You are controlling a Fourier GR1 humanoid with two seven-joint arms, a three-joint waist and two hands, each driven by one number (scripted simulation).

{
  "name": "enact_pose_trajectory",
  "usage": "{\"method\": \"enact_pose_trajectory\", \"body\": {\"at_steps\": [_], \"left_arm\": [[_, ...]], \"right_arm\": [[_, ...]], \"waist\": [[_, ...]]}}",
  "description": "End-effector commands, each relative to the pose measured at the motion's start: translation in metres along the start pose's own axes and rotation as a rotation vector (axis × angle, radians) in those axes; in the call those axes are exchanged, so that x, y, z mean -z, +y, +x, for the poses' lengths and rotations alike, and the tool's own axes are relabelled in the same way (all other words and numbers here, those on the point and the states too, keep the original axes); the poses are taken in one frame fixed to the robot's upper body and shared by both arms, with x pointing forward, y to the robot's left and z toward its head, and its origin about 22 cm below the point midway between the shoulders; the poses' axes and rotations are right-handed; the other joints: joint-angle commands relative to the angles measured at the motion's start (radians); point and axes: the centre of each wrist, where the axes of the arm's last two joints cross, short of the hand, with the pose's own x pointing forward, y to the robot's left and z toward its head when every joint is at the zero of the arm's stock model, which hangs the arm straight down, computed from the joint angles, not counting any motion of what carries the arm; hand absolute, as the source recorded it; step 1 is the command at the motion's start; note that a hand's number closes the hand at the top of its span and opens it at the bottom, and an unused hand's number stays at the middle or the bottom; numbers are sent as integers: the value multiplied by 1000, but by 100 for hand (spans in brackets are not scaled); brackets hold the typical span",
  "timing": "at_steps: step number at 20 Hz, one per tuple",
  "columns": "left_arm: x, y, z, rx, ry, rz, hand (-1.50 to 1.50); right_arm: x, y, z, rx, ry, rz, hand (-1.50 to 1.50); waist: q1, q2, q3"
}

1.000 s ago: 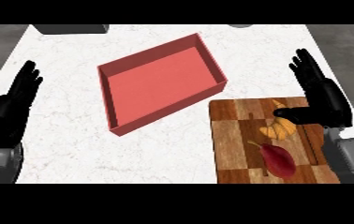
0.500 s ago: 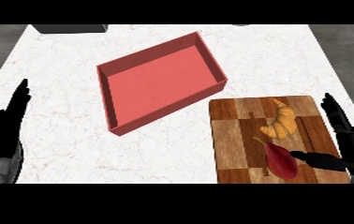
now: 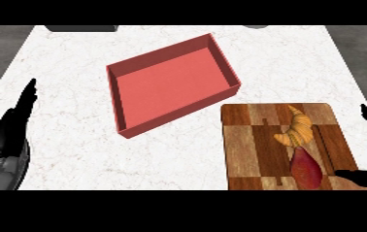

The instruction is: Pick the croissant from the cutting board and place it in the cardboard box

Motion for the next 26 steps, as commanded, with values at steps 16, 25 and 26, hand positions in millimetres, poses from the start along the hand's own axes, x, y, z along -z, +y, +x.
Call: {"method": "enact_pose_trajectory", "body": {"at_steps": [16,25,26], "left_arm": [[0,-22,-12,5,-2,-6,0],[1,-3,-18,4,-12,-7,0],[1,-19,-8,-4,14,-9,0]], "right_arm": [[85,6,58,-344,275,494,-150],[103,36,80,-377,278,514,-150],[90,28,48,-360,288,525,-150]], "waist": [[4,-2,0],[2,-3,0],[3,-2,1]]}}
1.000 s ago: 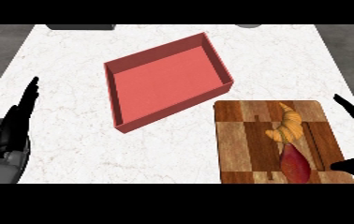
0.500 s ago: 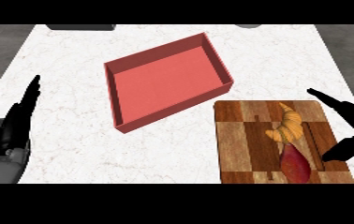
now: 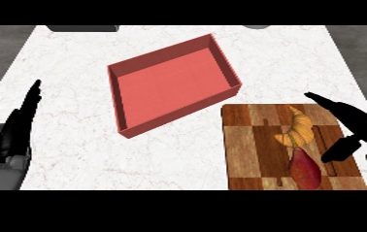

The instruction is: Pick the croissant from the cutting board and place it in the cardboard box

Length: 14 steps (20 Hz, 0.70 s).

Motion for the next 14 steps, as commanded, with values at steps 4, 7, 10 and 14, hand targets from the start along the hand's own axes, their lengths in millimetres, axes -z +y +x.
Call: {"method": "enact_pose_trajectory", "body": {"at_steps": [4,7,10,14], "left_arm": [[9,2,-1,4,-4,10,0],[2,8,1,11,0,1,0],[0,26,4,22,4,7,0],[-10,9,2,0,-2,-1,0]], "right_arm": [[-6,3,10,11,-23,9,-150],[0,3,6,32,-57,18,-150],[-5,6,19,43,-104,34,-150],[10,17,28,41,-137,18,-150]], "waist": [[-6,-1,0],[-2,0,0],[-3,-1,0],[1,0,0]]}}
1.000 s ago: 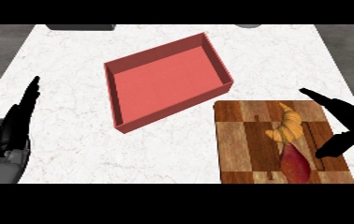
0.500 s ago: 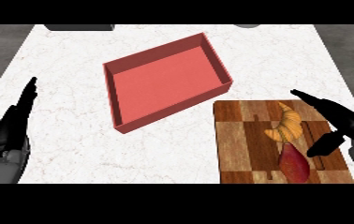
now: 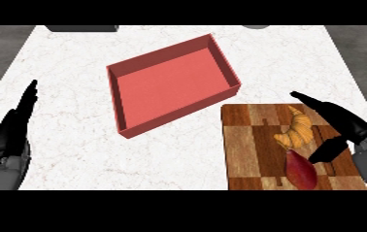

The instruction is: Pick the croissant from the cutting board and place it in the cardboard box

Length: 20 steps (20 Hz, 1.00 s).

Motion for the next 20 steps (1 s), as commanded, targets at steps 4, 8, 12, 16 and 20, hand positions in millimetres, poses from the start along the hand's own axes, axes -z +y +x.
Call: {"method": "enact_pose_trajectory", "body": {"at_steps": [4,8,12,16,20], "left_arm": [[-1,-10,-8,-11,2,7,0],[-5,-9,18,-16,-4,5,0],[0,-3,-2,-2,-8,14,0],[1,-14,16,-8,-8,2,0],[-3,0,5,-8,-19,-4,0]], "right_arm": [[2,1,29,-30,18,46,-150],[4,16,39,-67,90,78,-150],[11,15,15,-53,145,98,-150],[28,53,7,-58,145,63,150],[37,41,13,-168,110,-127,150]], "waist": [[0,1,1],[0,-1,1],[2,1,1],[2,2,1],[7,2,1]]}}
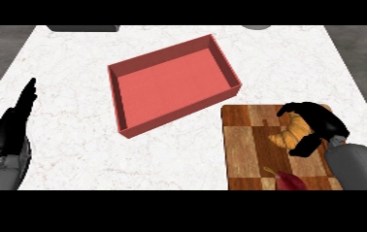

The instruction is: Pick the croissant from the cutting board and place it in the cardboard box

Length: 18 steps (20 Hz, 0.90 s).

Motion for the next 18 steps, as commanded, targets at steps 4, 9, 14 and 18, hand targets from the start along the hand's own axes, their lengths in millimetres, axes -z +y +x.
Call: {"method": "enact_pose_trajectory", "body": {"at_steps": [4,9,14,18], "left_arm": [[-1,-1,22,-11,-9,-11,0],[-10,-7,-10,17,16,3,0],[-22,-11,-22,19,26,19,0],[-1,-2,-9,17,27,19,0]], "right_arm": [[3,-3,-14,-81,24,-177,150],[0,55,76,14,151,-252,150],[-39,60,116,-15,255,-400,150],[-68,47,140,-94,302,-576,150]], "waist": [[1,3,6],[-16,-5,3],[-28,-11,2],[-25,-2,4]]}}
